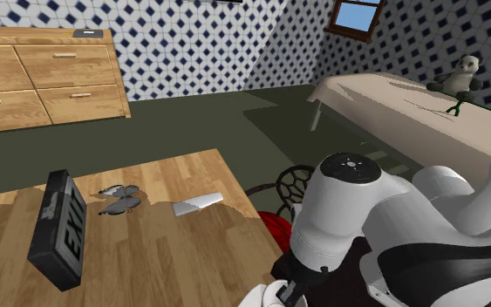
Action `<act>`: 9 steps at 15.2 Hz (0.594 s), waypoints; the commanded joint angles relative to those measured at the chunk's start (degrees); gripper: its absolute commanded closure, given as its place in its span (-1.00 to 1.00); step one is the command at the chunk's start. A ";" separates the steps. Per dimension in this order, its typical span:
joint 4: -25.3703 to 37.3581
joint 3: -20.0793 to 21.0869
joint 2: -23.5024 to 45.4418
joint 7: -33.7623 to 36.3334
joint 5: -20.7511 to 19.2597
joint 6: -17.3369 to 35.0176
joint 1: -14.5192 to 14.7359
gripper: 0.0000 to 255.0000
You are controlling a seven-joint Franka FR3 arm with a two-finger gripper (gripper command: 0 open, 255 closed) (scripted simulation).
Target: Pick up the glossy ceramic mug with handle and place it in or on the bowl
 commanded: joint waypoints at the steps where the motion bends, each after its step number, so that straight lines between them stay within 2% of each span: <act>1: -0.97 1.26 -1.77 1.92 1.73 -0.41 2.01 1.00; 9: -3.27 4.03 4.92 1.67 2.29 8.50 1.12 1.00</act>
